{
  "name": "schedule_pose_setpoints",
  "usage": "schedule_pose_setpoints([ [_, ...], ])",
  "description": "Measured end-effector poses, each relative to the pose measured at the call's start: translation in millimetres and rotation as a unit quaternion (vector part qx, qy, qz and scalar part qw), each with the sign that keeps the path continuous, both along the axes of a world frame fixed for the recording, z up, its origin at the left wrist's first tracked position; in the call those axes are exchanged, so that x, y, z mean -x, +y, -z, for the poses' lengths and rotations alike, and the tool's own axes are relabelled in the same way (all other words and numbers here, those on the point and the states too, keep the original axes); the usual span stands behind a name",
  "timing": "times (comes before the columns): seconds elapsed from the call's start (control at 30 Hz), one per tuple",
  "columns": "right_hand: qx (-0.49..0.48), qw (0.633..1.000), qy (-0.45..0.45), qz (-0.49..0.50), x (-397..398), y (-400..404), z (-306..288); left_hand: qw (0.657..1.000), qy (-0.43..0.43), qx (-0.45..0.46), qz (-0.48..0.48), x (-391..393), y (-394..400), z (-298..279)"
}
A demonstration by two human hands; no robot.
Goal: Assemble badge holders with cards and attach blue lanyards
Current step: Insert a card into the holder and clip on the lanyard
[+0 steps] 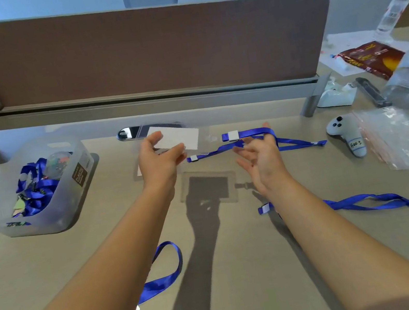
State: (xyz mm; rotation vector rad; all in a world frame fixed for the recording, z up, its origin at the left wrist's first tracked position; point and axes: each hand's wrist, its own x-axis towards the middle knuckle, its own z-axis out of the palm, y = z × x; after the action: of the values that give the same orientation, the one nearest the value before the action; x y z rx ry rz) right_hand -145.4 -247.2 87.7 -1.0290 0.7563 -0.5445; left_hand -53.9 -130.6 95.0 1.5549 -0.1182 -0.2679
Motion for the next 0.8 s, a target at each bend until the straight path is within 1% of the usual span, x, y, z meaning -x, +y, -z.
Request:
schedule_pose_setpoints([
  [0.07, -0.003, 0.999, -0.007, 0.041, 10, -20, -12, 1.0, 0.004, 0.004, 0.01, 9, -16, -8],
  [0.13, 0.001, 0.996, 0.015, 0.09, 21, -40, -24, 1.0, 0.001, 0.008, 0.026, 20, -35, -16],
  [0.2, 0.018, 0.991, 0.016, 0.128, 35, -61, -38, 0.999, -0.006, 0.022, 0.043, 33, -56, -24],
  [0.37, 0.069, 0.976, -0.023, 0.204, 59, -108, -77, 0.995, -0.028, 0.058, 0.081, 52, -102, -48],
  [0.47, 0.12, 0.97, -0.028, 0.208, 59, -120, -94, 0.992, -0.044, 0.077, 0.087, 50, -112, -55],
  [0.57, 0.116, 0.973, -0.032, 0.198, 44, -116, -90, 0.994, -0.048, 0.075, 0.068, 37, -103, -48],
  [0.67, 0.086, 0.984, -0.006, 0.157, 18, -102, -60, 0.998, -0.027, 0.055, 0.032, 17, -81, -25],
  [0.8, 0.044, 0.993, 0.068, 0.091, -13, -75, 0, 1.0, 0.012, 0.009, -0.005, -12, -41, 23],
])
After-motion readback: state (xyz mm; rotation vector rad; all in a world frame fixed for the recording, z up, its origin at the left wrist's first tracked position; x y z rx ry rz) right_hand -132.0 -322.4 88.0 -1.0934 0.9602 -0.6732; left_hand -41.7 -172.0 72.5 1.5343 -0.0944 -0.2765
